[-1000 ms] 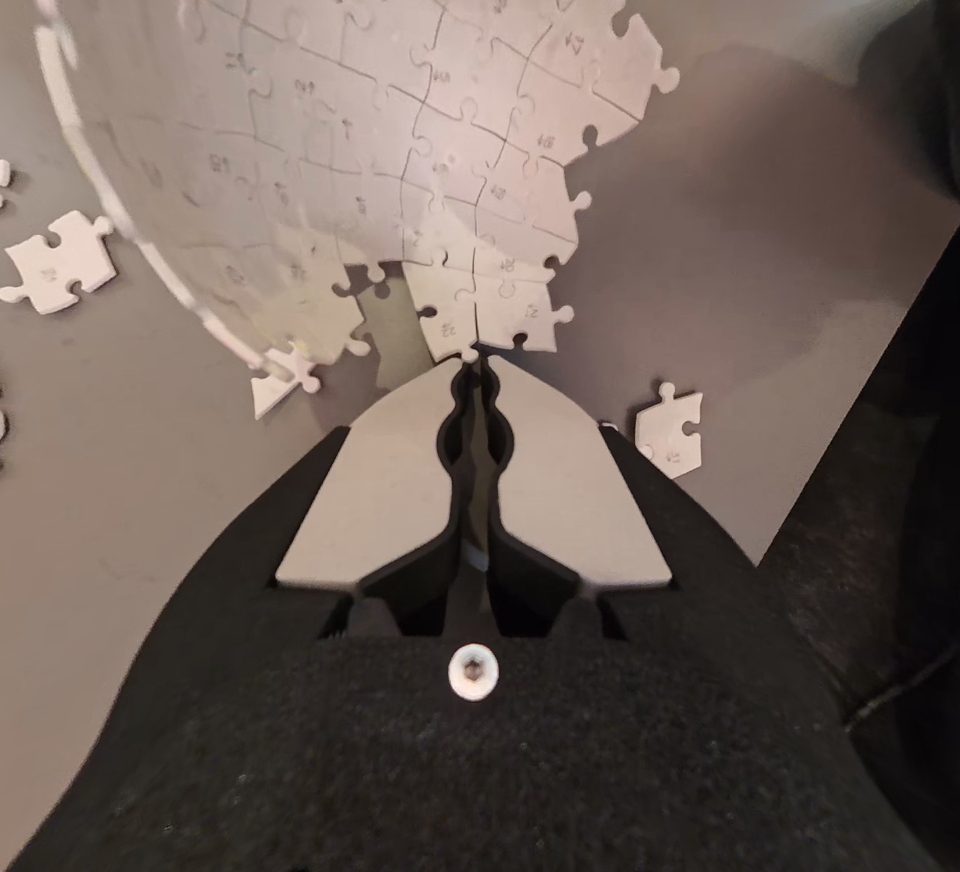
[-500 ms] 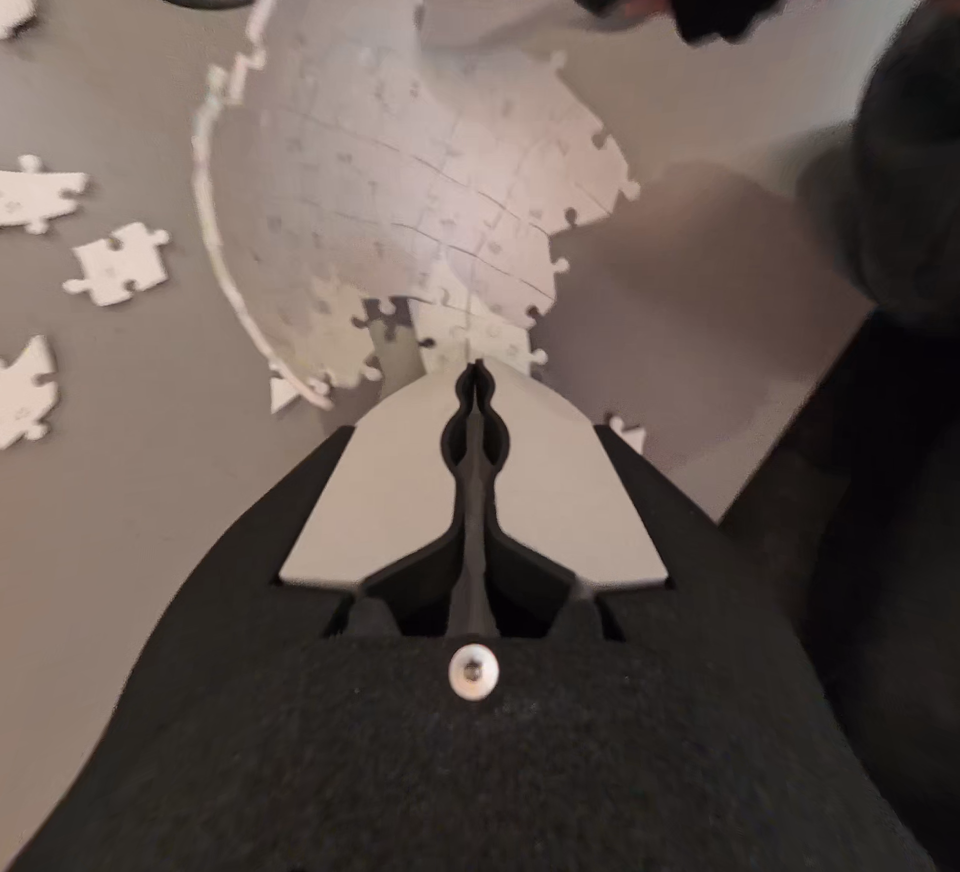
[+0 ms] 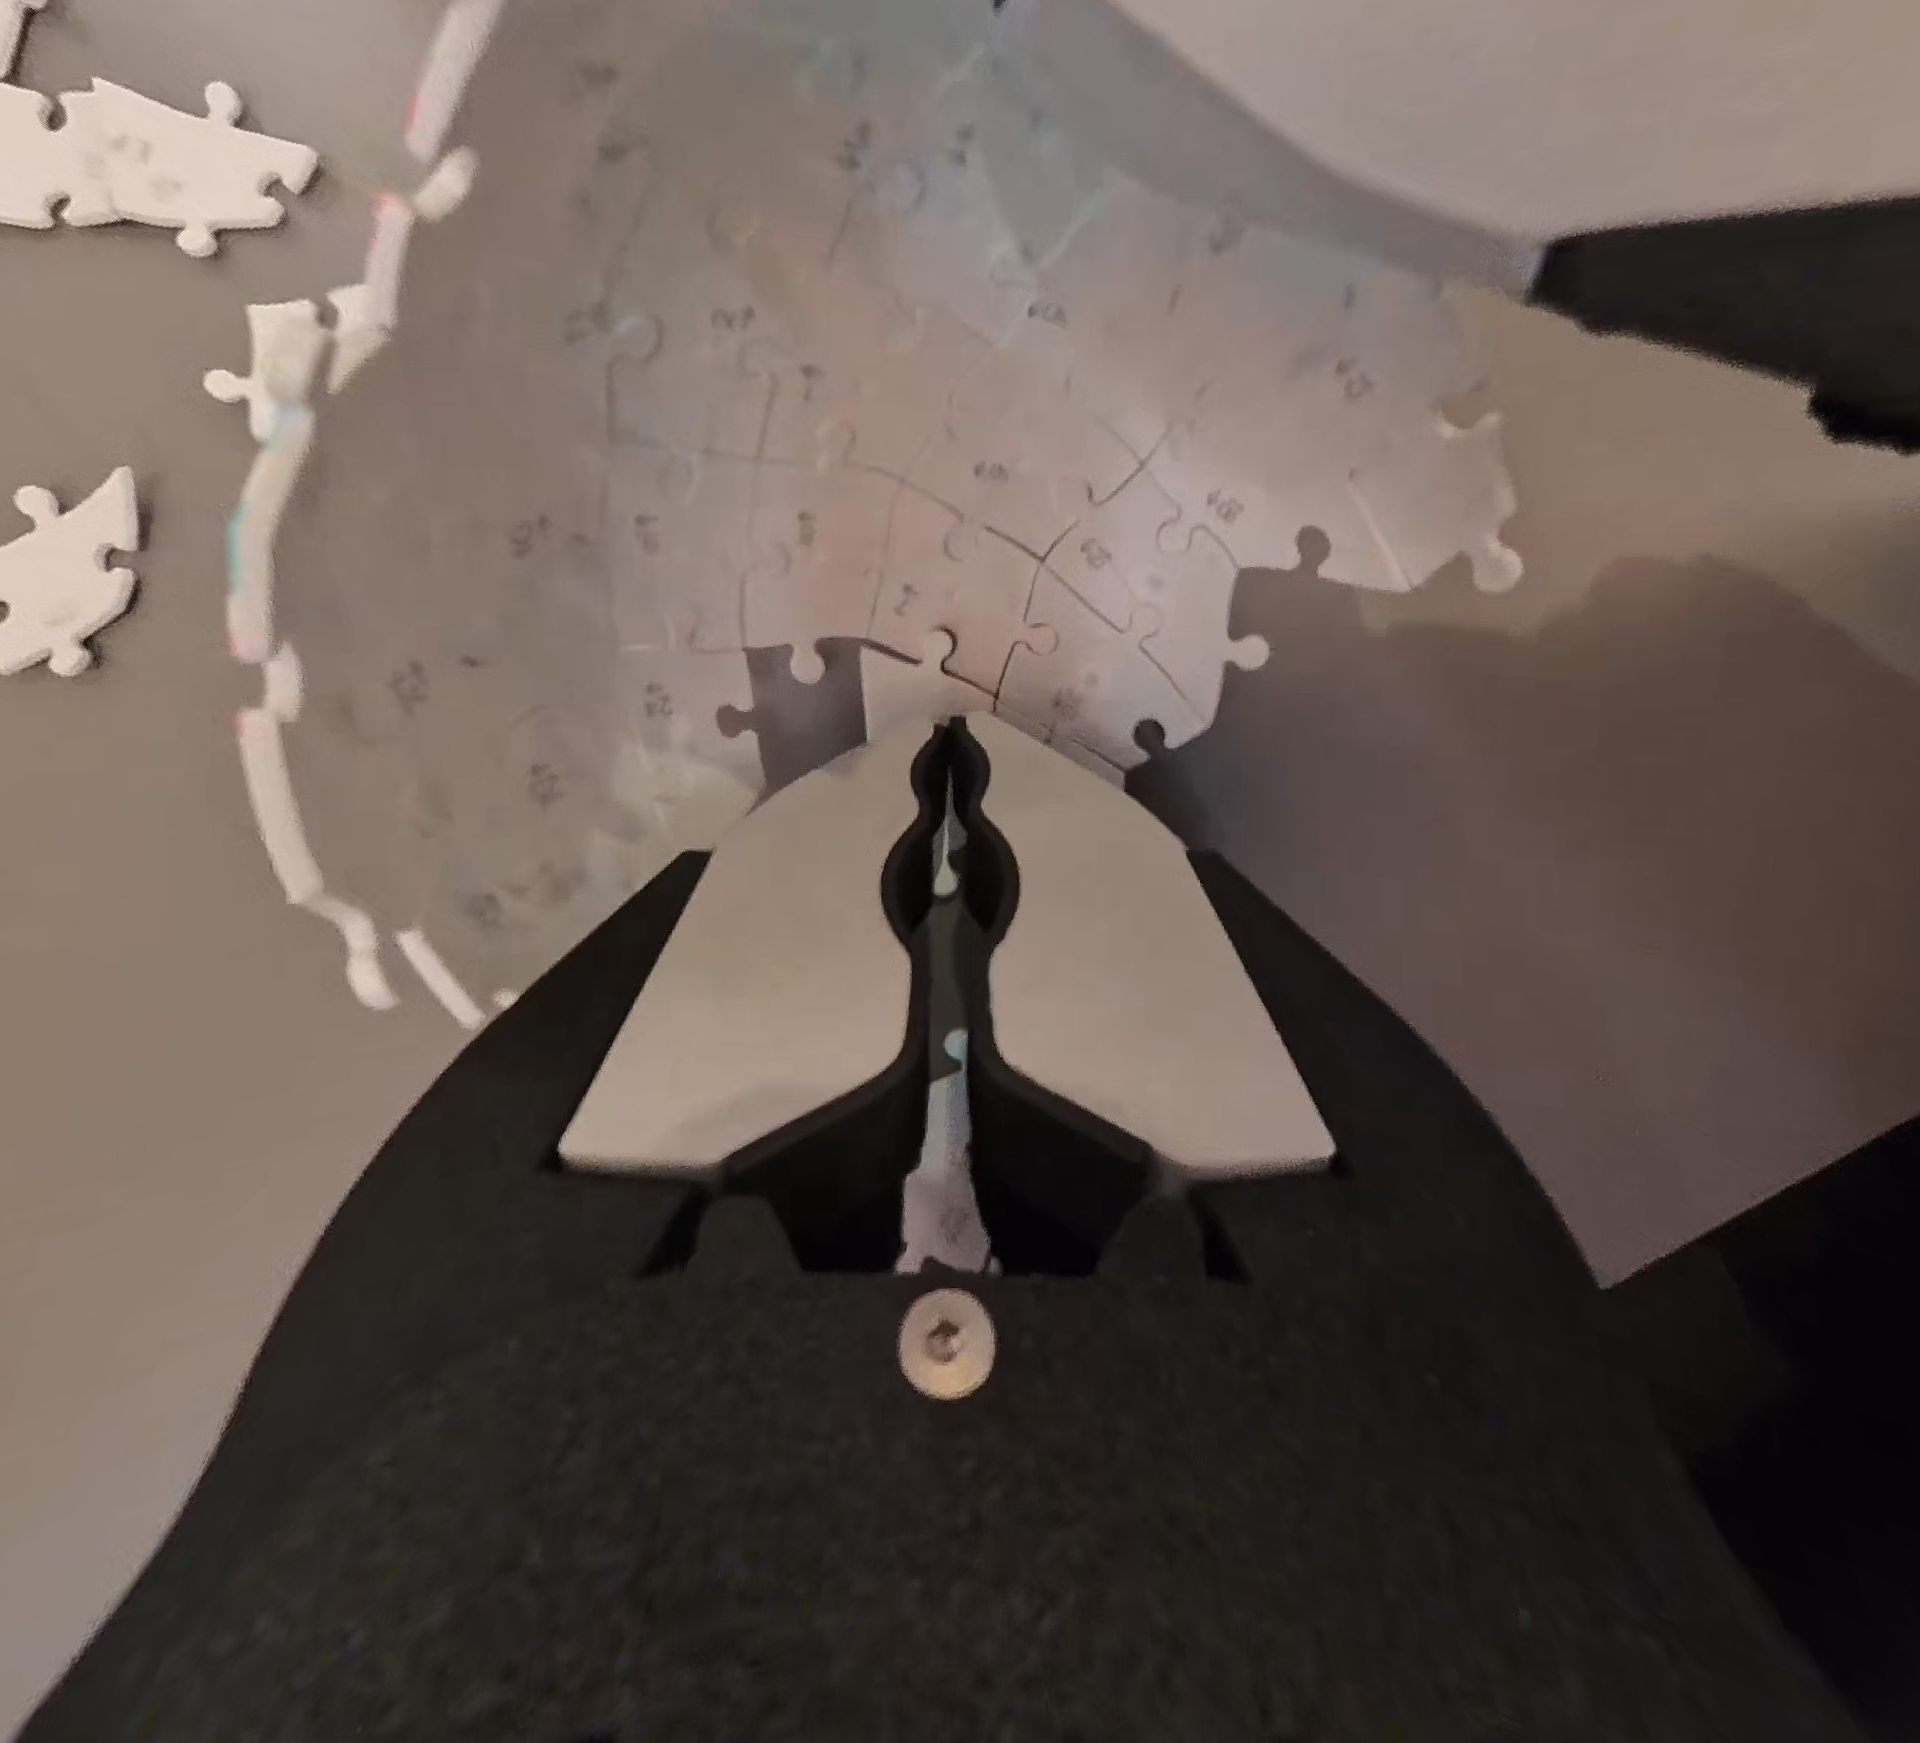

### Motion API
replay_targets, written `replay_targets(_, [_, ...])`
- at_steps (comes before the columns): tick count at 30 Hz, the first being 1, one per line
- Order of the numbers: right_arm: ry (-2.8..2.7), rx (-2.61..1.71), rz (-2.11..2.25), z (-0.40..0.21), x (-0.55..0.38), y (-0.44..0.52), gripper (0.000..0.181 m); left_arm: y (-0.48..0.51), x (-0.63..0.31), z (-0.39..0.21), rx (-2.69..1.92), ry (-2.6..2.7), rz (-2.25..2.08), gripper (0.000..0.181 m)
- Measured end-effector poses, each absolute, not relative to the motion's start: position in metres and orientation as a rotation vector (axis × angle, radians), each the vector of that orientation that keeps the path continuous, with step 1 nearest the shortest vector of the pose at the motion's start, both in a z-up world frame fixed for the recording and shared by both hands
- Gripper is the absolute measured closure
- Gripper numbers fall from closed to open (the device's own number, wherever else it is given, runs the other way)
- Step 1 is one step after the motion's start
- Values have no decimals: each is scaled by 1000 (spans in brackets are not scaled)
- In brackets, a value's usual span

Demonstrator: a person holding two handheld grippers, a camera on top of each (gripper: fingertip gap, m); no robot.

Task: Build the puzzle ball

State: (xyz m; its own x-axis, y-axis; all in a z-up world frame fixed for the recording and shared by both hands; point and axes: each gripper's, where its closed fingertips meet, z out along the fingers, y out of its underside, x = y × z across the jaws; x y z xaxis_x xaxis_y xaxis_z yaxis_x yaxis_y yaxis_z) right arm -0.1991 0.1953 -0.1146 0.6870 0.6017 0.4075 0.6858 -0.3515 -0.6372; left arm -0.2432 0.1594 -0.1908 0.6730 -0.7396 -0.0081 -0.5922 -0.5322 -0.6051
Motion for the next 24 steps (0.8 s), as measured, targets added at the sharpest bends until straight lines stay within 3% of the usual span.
replay_targets(19, [-988, -2075, -167, -115, -195, 197, 178, 163, -232, -193, -2282, 1042, -314, 181])
replay_targets(24, [-965, -2135, -156, -120, -187, 200, 177, 149, -239, -158, -2166, 1023, -454, 181])
